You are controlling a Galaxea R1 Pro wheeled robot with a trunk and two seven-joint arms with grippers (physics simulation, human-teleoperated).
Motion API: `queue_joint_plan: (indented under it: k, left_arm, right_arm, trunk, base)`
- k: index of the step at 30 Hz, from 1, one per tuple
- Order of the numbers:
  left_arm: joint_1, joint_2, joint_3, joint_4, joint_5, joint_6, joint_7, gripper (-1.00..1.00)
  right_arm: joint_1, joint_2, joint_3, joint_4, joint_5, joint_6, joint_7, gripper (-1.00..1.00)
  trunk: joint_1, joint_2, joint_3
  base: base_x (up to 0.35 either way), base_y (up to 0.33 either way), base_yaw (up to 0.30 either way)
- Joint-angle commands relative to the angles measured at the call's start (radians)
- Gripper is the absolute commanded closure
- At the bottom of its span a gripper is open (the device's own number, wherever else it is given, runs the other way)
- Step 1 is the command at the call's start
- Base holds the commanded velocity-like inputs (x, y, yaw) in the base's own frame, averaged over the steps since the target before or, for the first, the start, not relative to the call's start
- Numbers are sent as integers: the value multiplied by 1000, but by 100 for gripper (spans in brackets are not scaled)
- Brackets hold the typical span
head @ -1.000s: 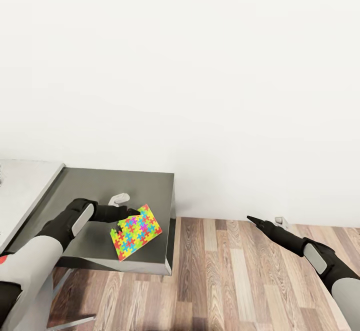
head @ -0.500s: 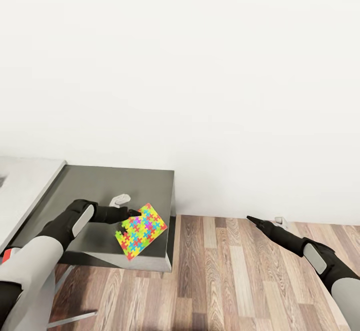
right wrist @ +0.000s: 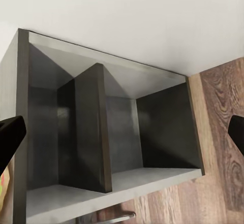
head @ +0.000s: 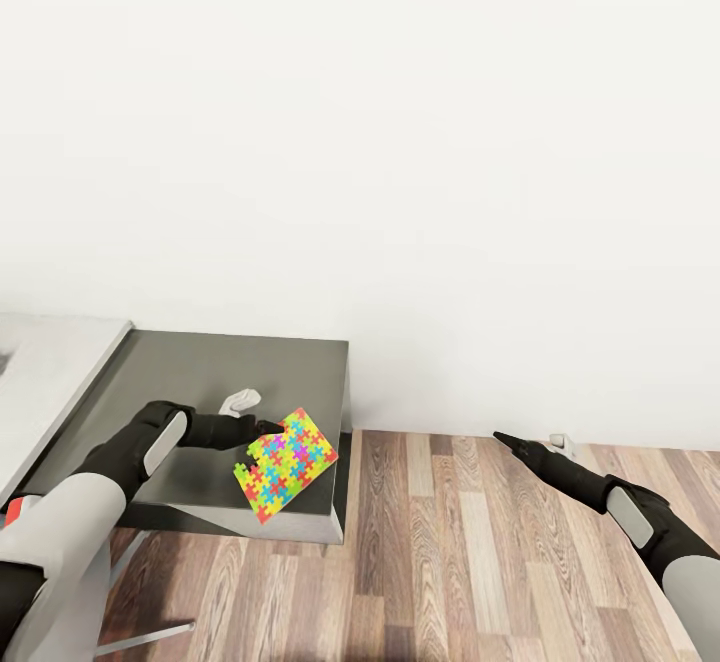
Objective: Put all the toys in the child's room - the three board games (two on the bed and one on the table), the two jigsaw puzzles on the table, and the tennis ball on the table - inside the toy box on the table in the child's room.
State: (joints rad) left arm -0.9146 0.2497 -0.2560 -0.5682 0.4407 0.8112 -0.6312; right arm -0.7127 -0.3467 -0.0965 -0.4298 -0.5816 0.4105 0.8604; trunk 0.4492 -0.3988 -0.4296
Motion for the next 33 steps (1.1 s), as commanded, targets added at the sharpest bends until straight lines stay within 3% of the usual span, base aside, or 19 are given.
queue_joint_plan:
  k: [1,12,33]
  left_arm:
    - [0,0,-6,37,-8,0,1,-100]
    - [0,1,-7,34,-12,1,-80,-100]
    - [0,-24,-6,34,-11,5,-85,-100]
  right_arm:
    - [-1,0,-2,0,-6,8,2,-100]
    - [-1,-1,-2,0,-6,8,2,-100]
    - [-1,-2,-2,0,-6,8,2,-100]
  trunk:
    - [1,-1,-2]
    - [1,-1,-2]
    - [1,-1,-2]
  base:
    - [0,0,0]
    - [0,0,0]
    - [0,0,0]
